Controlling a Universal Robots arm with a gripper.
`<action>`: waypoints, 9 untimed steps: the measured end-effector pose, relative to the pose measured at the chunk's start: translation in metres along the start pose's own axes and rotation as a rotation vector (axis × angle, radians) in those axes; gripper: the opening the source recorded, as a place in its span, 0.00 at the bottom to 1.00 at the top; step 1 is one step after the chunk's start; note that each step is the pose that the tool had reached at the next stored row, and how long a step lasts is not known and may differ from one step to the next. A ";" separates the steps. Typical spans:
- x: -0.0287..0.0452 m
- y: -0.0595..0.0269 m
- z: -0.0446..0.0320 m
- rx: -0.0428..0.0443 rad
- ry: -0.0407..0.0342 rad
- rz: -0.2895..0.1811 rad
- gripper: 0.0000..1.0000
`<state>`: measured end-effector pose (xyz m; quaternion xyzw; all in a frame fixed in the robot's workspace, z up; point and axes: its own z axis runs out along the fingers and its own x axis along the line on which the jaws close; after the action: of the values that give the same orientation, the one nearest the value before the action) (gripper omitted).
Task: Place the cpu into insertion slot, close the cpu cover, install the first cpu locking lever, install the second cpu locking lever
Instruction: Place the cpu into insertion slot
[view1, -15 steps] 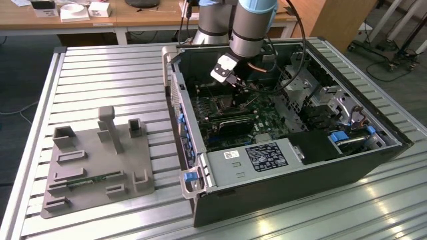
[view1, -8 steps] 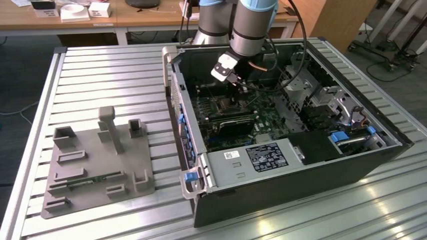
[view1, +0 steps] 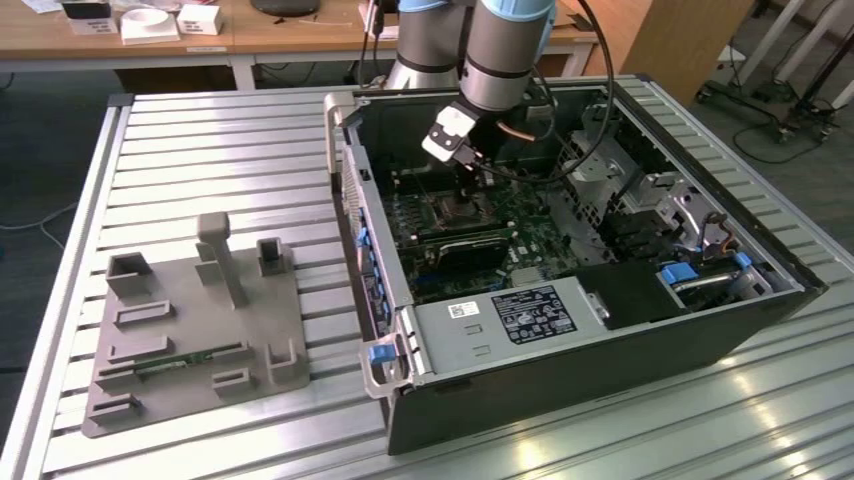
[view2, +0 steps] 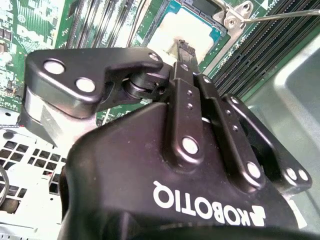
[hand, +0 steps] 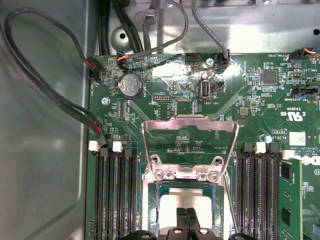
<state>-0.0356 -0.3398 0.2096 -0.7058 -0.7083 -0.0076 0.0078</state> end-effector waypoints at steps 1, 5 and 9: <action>0.0000 0.0000 -0.0001 0.0000 0.0000 0.000 0.10; 0.0000 0.0000 -0.0007 0.0000 0.0000 0.000 0.10; 0.0000 0.0000 -0.0012 0.0000 0.0000 0.000 0.10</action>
<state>-0.0356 -0.3398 0.2108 -0.7058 -0.7083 -0.0075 0.0078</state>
